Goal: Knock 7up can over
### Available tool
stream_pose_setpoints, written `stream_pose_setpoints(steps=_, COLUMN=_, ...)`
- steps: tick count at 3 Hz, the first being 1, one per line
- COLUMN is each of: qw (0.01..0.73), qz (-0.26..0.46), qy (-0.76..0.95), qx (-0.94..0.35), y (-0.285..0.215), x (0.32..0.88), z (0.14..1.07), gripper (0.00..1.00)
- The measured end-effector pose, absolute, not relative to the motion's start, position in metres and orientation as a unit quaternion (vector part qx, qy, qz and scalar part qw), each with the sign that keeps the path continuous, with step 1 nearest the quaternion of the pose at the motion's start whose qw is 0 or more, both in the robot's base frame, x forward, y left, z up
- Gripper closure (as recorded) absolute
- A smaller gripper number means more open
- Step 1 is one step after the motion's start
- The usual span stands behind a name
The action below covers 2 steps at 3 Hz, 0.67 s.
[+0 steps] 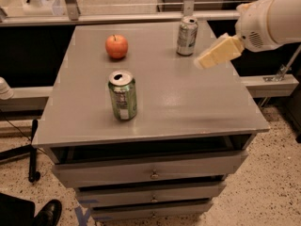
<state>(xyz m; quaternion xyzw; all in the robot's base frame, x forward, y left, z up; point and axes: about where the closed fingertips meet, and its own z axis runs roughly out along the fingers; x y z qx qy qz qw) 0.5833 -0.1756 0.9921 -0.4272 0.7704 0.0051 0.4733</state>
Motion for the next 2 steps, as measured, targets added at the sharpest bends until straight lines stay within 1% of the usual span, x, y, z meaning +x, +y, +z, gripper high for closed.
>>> stream_pose_setpoints(steps=1, qw=0.515, qz=0.052, qy=0.760, qx=-0.393, y=-0.169, x=0.619, z=0.971, gripper=0.00)
stream_pose_setpoints(steps=2, qw=0.531, qz=0.105, qy=0.760, qx=-0.361, y=-0.157, x=0.645, z=0.948, gripper=0.00)
